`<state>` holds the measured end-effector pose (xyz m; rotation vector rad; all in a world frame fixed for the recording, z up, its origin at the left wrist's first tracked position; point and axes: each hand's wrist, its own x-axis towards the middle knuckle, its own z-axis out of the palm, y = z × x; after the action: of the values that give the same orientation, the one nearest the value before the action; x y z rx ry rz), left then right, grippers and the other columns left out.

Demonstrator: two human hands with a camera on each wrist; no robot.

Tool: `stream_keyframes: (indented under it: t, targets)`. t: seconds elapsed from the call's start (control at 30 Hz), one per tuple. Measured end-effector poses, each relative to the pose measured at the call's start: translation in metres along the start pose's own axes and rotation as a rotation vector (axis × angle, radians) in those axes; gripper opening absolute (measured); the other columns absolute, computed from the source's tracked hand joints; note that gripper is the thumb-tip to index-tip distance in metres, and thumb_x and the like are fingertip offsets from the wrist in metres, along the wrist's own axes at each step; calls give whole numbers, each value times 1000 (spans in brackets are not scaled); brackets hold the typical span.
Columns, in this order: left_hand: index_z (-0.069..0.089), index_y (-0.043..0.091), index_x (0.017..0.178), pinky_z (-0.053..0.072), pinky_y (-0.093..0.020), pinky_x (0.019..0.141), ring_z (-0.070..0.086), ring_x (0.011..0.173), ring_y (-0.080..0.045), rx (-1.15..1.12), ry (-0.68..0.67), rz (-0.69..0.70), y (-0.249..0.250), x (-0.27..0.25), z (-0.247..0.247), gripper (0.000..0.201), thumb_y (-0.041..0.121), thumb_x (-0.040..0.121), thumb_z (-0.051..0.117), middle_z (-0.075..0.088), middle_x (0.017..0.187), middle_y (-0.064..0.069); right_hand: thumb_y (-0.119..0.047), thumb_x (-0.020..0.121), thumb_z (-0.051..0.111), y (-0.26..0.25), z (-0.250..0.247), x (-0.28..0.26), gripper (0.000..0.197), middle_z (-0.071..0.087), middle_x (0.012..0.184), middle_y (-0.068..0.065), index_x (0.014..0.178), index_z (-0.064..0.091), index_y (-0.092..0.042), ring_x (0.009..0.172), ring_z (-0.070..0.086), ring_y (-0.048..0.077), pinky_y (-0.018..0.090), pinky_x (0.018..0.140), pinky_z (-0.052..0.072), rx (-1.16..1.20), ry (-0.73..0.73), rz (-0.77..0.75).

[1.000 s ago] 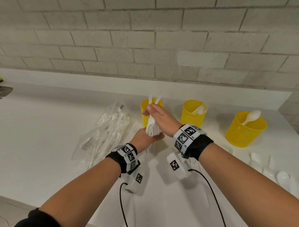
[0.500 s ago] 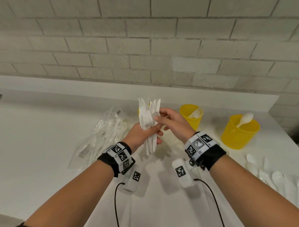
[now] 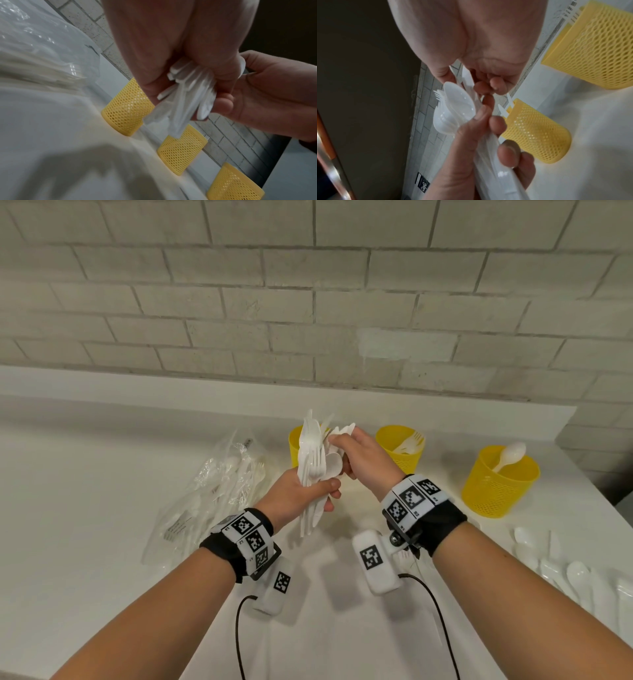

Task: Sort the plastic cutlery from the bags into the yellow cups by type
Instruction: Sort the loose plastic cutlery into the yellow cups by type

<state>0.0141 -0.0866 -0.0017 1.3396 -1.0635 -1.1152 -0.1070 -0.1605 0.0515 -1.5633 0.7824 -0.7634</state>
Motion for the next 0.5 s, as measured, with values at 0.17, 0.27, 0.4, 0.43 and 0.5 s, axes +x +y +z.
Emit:
stream_keyframes:
  t: [0.17,0.27,0.4,0.43,0.5]
  targets:
    - [60,8,116,56,-31,68,60,61,-16,-26,19,42,-1,2,-3,28,18,90,64,69,79,-2,-22,94,48,8,-2,7,18,50,61,6,79,53,-14,49,43,15,28,50,34,-13,45,18]
    - [60,6,116,55,-37,69,59,62,-19,-17,20,55,-1,3,-4,29,21,91,63,69,82,-4,-23,94,54,17,-3,12,13,51,63,8,84,59,-15,49,43,15,26,49,36,42,-5,16]
    - [60,3,113,56,-36,62,62,60,-23,-55,23,45,-2,3,-7,29,24,93,60,68,87,-10,-24,97,49,23,-2,15,19,49,59,7,85,60,-15,52,45,17,27,52,39,-61,-48,-8]
    - [60,4,114,57,-36,61,63,61,-23,-71,26,33,-2,3,-8,30,24,93,60,69,90,-11,-24,98,46,23,-2,17,20,50,59,7,85,60,-18,52,46,18,27,53,40,-108,-36,-18]
    - [59,7,117,59,-35,61,66,63,-24,-108,22,18,0,4,-11,30,24,93,60,72,96,-13,-23,100,41,17,-5,23,21,50,60,7,87,58,-21,53,47,18,28,53,40,-161,12,-44]
